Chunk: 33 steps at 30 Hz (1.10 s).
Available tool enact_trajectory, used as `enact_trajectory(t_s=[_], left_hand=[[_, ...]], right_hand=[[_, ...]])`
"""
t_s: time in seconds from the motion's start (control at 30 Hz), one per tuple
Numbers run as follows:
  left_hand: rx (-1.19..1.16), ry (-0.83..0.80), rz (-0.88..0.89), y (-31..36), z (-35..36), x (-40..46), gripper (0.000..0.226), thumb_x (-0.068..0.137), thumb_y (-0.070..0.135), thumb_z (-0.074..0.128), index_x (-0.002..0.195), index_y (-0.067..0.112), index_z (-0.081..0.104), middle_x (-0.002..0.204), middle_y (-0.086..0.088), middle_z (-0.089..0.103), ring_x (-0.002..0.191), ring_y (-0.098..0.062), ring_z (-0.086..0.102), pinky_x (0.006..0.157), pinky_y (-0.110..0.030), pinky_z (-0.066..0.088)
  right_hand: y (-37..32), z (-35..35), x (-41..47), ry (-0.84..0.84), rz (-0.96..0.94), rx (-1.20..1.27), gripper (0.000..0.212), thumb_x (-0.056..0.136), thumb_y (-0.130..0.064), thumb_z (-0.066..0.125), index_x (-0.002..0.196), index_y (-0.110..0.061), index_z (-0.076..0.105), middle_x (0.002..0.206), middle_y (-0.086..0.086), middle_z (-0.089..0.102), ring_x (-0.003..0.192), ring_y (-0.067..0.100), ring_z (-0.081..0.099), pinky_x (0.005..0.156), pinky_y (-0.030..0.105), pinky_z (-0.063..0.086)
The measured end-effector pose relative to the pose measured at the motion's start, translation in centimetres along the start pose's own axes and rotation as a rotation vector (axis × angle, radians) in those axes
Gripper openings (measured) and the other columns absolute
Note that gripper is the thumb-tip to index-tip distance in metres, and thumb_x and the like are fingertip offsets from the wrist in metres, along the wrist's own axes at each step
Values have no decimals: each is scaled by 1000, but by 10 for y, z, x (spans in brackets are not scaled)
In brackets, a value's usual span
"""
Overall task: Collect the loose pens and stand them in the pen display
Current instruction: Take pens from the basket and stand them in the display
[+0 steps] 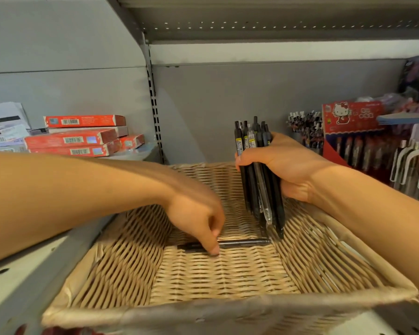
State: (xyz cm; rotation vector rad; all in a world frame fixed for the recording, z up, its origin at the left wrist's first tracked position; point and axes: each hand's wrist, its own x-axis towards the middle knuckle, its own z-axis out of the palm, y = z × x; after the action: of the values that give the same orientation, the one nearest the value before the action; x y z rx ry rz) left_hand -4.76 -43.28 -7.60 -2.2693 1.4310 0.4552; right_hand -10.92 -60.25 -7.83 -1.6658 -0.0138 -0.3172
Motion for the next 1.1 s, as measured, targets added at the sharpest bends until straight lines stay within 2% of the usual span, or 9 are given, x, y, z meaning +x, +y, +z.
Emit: enact_trajectory(t_s=[0.1, 0.2, 0.3, 0.4, 0.47, 0.57, 0.77, 0.97, 1.1], left_hand=[[104, -84, 31, 7, 3, 10, 31, 94, 43, 63, 111, 17, 65, 92, 3, 61, 79, -14, 51, 61, -27, 35], [134, -11, 5, -1, 2, 10, 27, 95, 35, 63, 114, 16, 66, 87, 9, 56, 78, -10, 49, 61, -24, 32], [-82, 191, -97, -13, -8, -2, 25, 95, 36, 62, 115, 24, 69, 88, 17, 61, 78, 1, 54, 66, -15, 38], [-358, 476, -136, -21, -20, -15, 14, 92, 33, 68, 105, 32, 71, 96, 8, 73, 83, -1, 66, 74, -17, 49], [-592, 646, -154, -21, -25, -27, 12, 88, 26, 75, 99, 28, 71, 88, 1, 75, 72, -3, 70, 67, -16, 55], [-867, 832, -142, -14, -29, -50, 20, 86, 14, 77, 101, 17, 65, 78, -4, 75, 72, -12, 73, 69, -29, 62], [-982, 1073, -171, 20, -38, -87, 33, 84, 8, 78, 109, 17, 57, 77, -4, 77, 70, -14, 75, 63, -21, 59], [-1163, 1387, -158, 27, -26, -133, 19, 83, 4, 78, 96, 9, 65, 76, -8, 74, 65, -16, 74, 65, -29, 63], [-1207, 1349, -227, 25, -6, -140, 15, 88, 3, 73, 99, 5, 64, 78, -10, 71, 60, -13, 71, 61, -24, 61]], right_hand=[[0, 0, 1, 9, -12, 7, 25, 78, 1, 78, 96, -14, 67, 79, 8, 72, 68, 20, 74, 57, 32, 59], [1, -1, 3, 0, -7, 5, 27, 76, 1, 79, 94, -15, 66, 80, 9, 73, 70, 22, 75, 58, 33, 60], [1, 2, 4, 4, -2, 21, 31, 75, 2, 80, 98, -14, 66, 98, 20, 76, 89, 31, 77, 73, 46, 64], [-3, 5, 0, -13, -7, 57, 30, 77, 4, 78, 100, -11, 65, 110, 26, 73, 101, 38, 74, 89, 56, 59], [-7, 5, -2, -14, -20, 60, 30, 78, 4, 77, 101, -12, 65, 110, 25, 73, 100, 37, 74, 87, 51, 61], [-16, 7, -6, -34, -50, 59, 36, 79, 4, 77, 110, -12, 66, 105, 19, 76, 95, 32, 76, 78, 43, 63], [-47, 25, -28, -135, -134, -20, 35, 85, -1, 73, 117, -14, 69, 101, 11, 79, 95, 27, 77, 86, 43, 58], [-78, 62, -37, -146, -151, 64, 18, 89, -6, 71, 104, -15, 74, 92, 4, 80, 85, 18, 78, 67, 31, 60], [-70, 87, -38, -31, -193, -19, 33, 83, -2, 77, 109, -20, 70, 85, 0, 80, 80, 18, 78, 60, 29, 60]])
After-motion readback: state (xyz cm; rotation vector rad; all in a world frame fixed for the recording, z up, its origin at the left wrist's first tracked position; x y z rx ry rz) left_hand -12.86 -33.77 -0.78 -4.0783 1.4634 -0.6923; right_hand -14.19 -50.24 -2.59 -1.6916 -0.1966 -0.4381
